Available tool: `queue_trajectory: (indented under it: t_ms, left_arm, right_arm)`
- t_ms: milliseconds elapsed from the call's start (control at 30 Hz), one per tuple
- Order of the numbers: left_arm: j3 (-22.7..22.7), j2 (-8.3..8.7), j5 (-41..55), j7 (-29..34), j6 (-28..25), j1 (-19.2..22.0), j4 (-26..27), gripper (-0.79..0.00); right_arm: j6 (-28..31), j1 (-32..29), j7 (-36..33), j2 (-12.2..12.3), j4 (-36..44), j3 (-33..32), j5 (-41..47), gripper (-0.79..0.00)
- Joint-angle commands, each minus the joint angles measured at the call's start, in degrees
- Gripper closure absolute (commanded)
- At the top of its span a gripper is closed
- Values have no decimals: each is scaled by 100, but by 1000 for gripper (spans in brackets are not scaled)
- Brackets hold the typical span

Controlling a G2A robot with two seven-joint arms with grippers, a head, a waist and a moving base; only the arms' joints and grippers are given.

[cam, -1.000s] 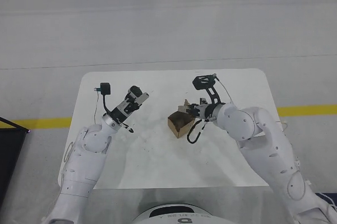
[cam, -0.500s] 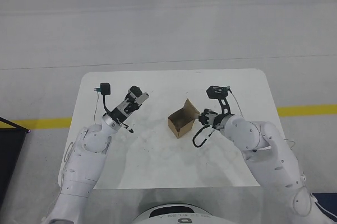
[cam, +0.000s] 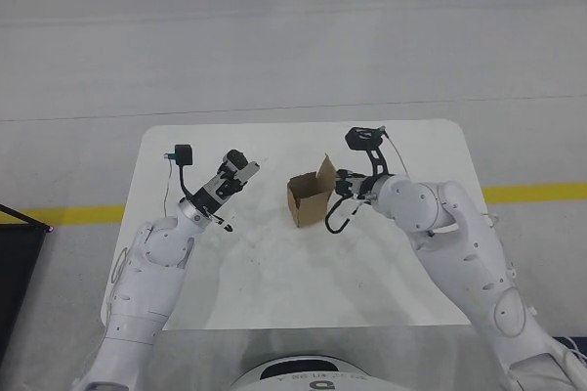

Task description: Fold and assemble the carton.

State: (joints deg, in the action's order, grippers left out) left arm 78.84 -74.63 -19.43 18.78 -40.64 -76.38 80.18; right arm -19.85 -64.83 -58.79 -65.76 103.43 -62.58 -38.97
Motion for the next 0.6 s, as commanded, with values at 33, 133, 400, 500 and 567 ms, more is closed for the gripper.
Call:
queue_trajectory:
  t_ms: [33, 133, 400, 500, 567]
  left_arm:
    - [0, 0, 0, 0, 0, 0, 0, -785]
    - [0, 0, 0, 0, 0, 0, 0, -785]
    - [0, 0, 0, 0, 0, 0, 0, -785]
    - [0, 0, 0, 0, 0, 0, 0, -785]
    - [0, 0, 0, 0, 0, 0, 0, -785]
  right_arm:
    - [316, 233, -160, -29, -157, 140, 149, 0]
    - [886, 299, -315, -26, -126, 156, 423, 0]
    - [2159, -47, -600, 151, 174, -677, 1146, 0]
    - [2160, -70, -588, 156, 193, -723, 1198, 0]
    - [2160, -70, -588, 156, 193, -723, 1198, 0]
